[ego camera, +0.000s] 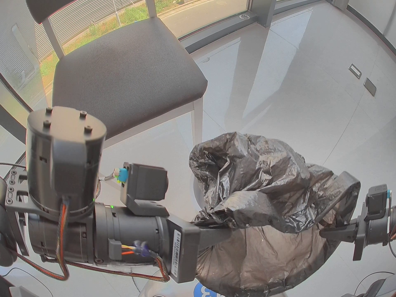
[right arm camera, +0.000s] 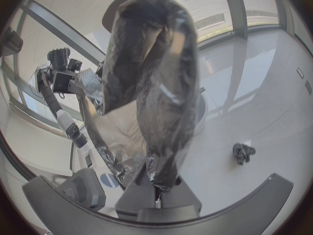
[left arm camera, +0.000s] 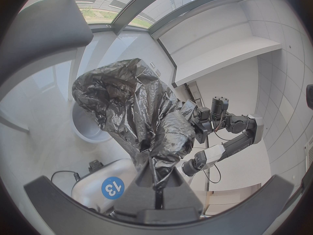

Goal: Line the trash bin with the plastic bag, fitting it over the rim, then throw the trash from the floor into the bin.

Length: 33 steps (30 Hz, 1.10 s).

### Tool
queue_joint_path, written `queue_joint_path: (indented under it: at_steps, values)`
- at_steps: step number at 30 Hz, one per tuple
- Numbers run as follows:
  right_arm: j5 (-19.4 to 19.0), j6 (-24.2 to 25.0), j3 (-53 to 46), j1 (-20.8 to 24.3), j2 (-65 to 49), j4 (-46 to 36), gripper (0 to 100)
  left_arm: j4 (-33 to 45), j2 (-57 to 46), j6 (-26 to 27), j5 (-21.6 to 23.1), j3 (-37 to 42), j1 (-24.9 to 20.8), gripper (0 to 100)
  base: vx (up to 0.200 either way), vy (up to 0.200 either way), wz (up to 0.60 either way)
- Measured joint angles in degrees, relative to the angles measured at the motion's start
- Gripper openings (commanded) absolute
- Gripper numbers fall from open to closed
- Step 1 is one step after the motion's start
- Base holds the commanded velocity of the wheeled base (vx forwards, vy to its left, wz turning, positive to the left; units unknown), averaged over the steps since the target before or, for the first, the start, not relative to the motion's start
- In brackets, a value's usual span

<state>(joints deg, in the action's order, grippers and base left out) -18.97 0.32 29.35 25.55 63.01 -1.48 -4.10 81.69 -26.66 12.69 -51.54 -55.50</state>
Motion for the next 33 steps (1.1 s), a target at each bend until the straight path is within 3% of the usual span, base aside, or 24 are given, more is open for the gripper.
queue_joint_path:
  at_steps: [4,13,28,33]
  values:
    - [-0.49,-0.10,-0.28,0.16,-0.98,-5.56,0,-0.02,0.28,-2.16,-0.07,1.93,-0.33,0,0.000,0.000,0.00]
    - [-2.67,-0.56,-0.33,0.24,1.16,-5.50,0,0.35,2.66,-2.84,-2.32,3.04,-0.12,0,0.000,0.000,0.00]
    - [-6.84,-1.88,2.19,-0.28,18.54,8.89,0,0.18,8.58,-2.62,-3.30,0.24,3.61,0,0.000,0.000,0.00]
    - [-7.08,-2.15,3.66,-1.00,22.78,9.98,0,-0.22,11.03,-2.60,-2.99,-0.94,4.63,0,0.000,0.000,0.00]
